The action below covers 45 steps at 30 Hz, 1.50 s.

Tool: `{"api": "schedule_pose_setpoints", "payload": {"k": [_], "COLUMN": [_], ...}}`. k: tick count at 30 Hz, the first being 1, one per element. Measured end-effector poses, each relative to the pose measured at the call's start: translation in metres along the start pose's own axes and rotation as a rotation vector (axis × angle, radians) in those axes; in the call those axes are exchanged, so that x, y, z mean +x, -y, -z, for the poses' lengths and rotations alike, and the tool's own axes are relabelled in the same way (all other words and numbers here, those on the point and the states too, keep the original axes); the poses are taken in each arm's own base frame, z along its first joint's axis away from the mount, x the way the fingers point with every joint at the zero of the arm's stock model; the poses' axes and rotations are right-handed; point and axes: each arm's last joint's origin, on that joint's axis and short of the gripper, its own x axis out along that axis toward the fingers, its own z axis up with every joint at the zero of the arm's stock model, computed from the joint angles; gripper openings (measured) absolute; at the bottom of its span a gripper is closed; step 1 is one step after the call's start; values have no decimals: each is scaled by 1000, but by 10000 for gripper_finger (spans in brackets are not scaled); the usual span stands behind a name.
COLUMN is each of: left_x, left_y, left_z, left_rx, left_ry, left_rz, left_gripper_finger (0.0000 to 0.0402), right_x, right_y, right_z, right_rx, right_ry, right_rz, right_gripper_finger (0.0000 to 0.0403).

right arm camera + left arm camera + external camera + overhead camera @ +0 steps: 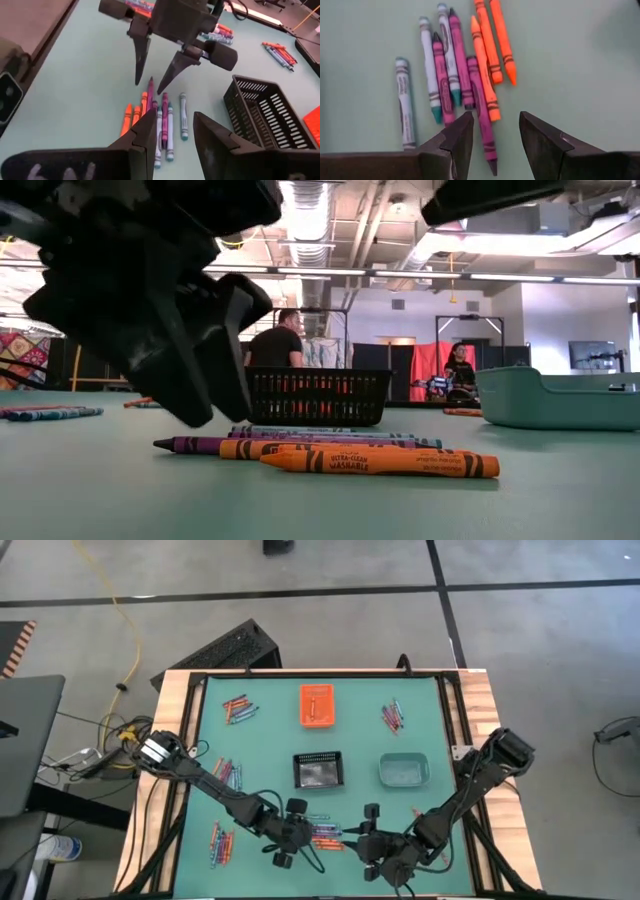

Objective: Sort crayons
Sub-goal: Put the violet crayon into the black bin

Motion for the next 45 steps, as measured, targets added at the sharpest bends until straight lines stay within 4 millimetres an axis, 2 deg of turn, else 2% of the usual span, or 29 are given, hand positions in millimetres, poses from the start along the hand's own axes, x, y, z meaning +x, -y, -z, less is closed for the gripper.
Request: {"api": "schedule_pose_setpoints", "payload": {"k": [5, 14, 32, 40, 45], "left_x": [0, 2, 2, -1, -11], "left_y": [-2, -3, -3, -1, -2], "left_z": [6, 13, 15, 7, 0], "left_rx": [-23, -33, -68, -54, -48], "left_ry": [-63, -75, -100, -83, -45], "left_rz": [-20, -27, -28, -11, -22], "left_gripper_finger": [148, 144, 20, 10, 11], "right_x": [0, 2, 4, 2, 0], "right_y": [1, 3, 6, 7, 7], "right_z": [-1, -2, -6, -14, -19], "right_rx": [6, 14, 22, -23, -31], "right_ry": [4, 6, 5, 4, -4], "right_rz": [2, 6, 16, 16, 18], "right_gripper_finger": [128, 128, 128, 128, 128]}}
